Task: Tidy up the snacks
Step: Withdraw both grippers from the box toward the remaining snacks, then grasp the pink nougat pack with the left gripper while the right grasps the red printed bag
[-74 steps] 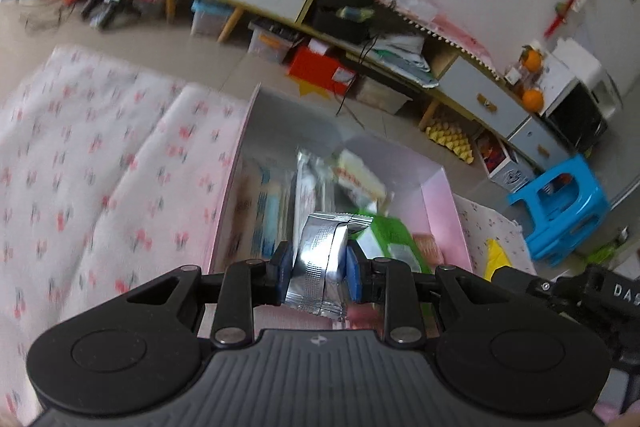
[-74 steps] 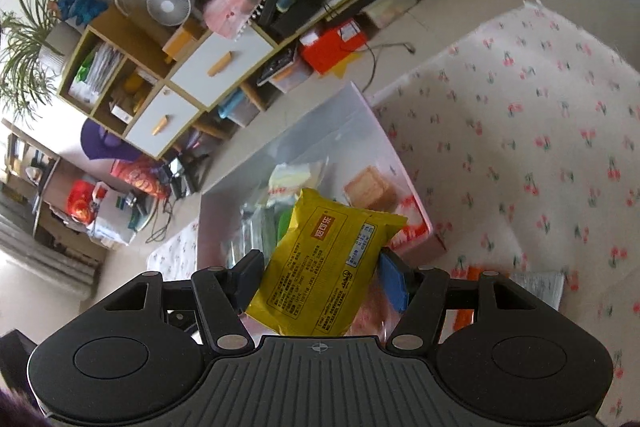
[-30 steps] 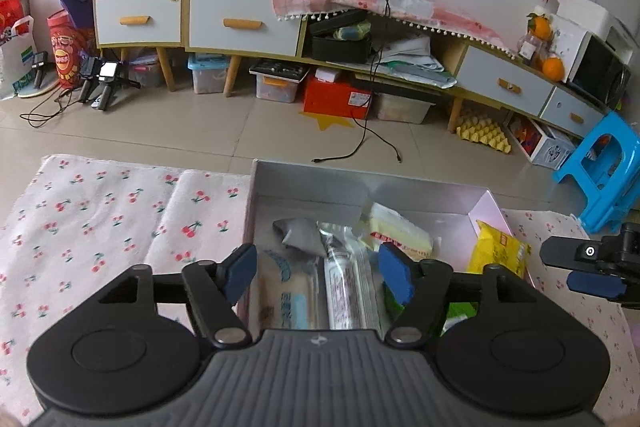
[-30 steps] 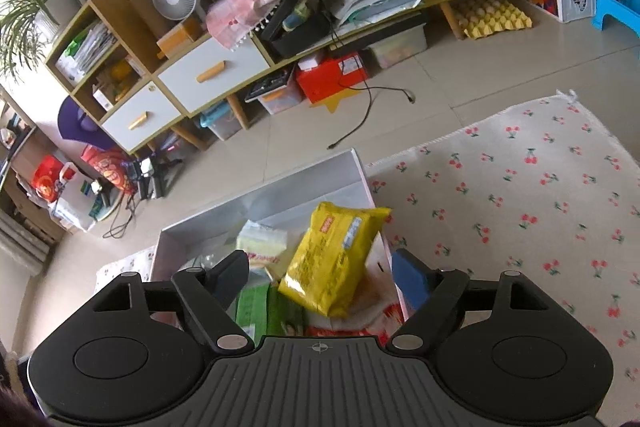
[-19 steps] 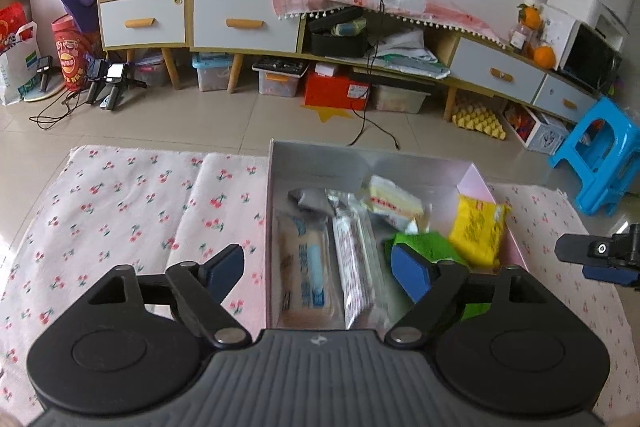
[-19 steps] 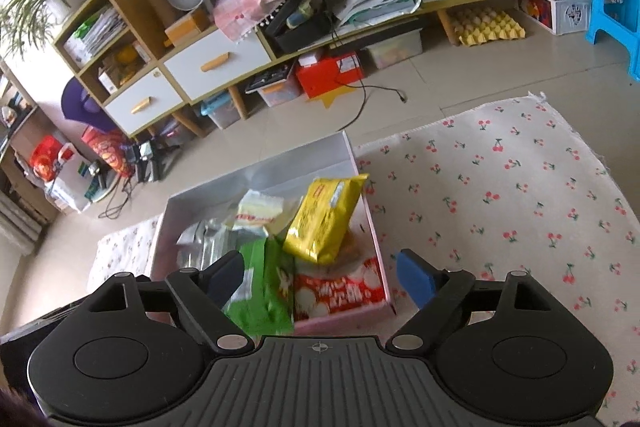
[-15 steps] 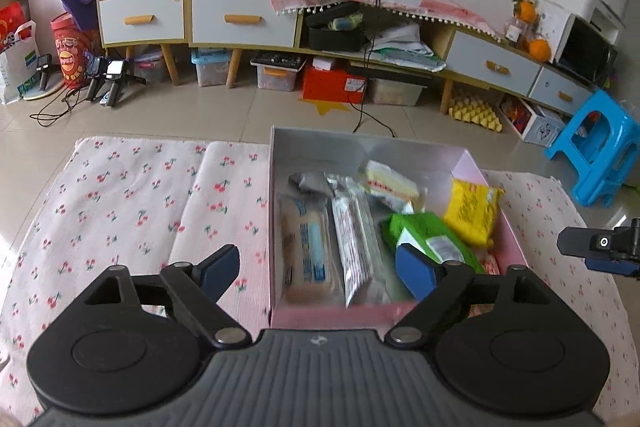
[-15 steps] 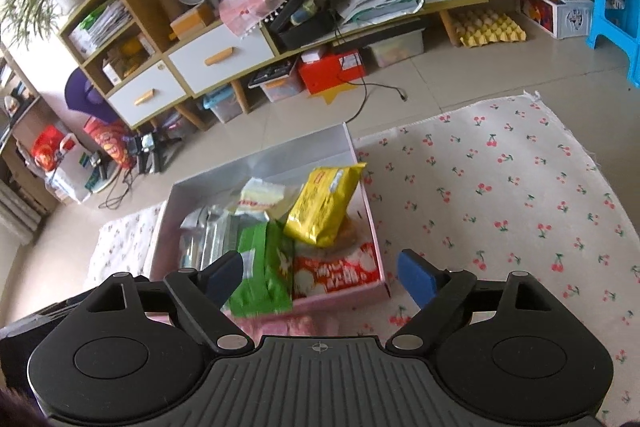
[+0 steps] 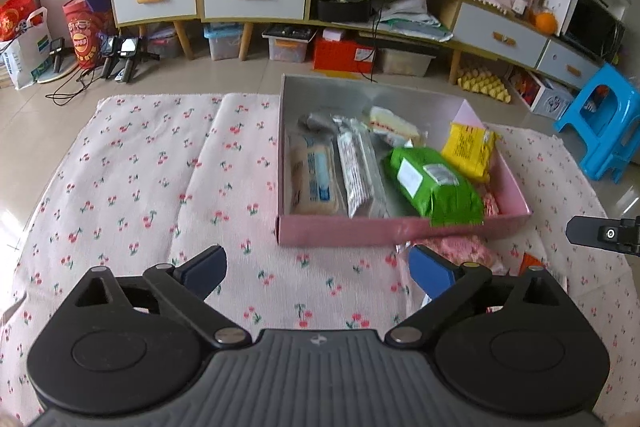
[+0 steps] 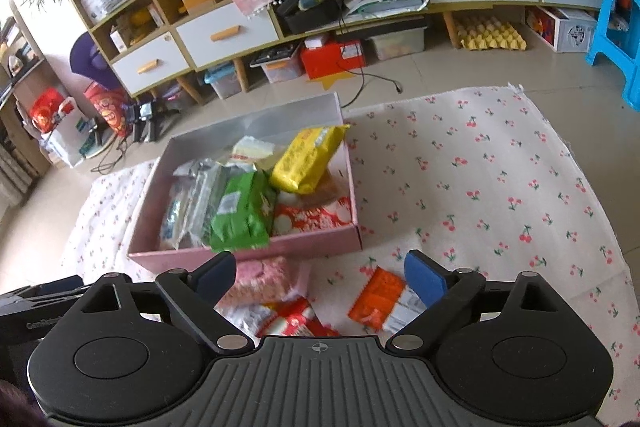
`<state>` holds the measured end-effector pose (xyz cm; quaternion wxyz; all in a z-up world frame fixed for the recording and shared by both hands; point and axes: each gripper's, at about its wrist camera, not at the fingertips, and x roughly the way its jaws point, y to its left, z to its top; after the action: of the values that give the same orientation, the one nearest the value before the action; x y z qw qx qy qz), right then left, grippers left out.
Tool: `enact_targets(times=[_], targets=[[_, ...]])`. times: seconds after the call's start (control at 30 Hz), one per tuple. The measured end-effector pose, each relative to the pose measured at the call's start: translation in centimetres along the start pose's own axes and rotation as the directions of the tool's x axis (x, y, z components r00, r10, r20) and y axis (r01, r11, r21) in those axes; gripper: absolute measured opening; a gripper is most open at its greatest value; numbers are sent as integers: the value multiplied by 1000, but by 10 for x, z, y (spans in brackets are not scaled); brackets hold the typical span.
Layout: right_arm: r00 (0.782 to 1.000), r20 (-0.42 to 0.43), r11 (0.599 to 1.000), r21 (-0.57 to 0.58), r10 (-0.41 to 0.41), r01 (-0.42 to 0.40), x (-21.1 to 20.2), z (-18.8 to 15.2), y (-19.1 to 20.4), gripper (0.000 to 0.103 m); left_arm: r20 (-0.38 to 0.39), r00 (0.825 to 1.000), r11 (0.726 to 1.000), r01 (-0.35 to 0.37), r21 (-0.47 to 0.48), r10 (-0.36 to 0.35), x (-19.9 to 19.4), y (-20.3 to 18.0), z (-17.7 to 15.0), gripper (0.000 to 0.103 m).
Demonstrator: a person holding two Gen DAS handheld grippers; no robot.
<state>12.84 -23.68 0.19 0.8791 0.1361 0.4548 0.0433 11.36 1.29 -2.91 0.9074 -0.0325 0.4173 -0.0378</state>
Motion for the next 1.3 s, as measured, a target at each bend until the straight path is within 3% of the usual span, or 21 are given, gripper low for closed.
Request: enact_targets(times=[0.27,0.43,0.6,0.8,0.97,1.2,1.3], targets=[[995,-44,995,-60,-84,81,8,-26,-13,94,-31,999,1000,-23,3,23,-1,-13,-23,99],[990,-66,982,-146,-128,117,16,-36,-16,94,-56,998,1000,14,1,-14,-3,-22,-28,99],[989,-83,980,-165,-122,107,18,-40,-22,94,-22,998,994,67,82,-65,4,-29,-30,99],[986,-105,966,-238,-132,104,22,-49,-19,94,15,992,966,118,231,-124,23,-33,-31,97],[986,-120,955,-284,-119,80,26,-55,-14,94,1,986,954,163,252,-168,37,-32,-29,83],[986,-137,956,-289,-95,52,33,-54,-10,94,-34,970,941,243,235,-242,48,-40,-26,46],[986,-145,961,-273,-85,43,36,-53,-10,94,-18,967,931,249,266,-253,47,-46,-26,46]])
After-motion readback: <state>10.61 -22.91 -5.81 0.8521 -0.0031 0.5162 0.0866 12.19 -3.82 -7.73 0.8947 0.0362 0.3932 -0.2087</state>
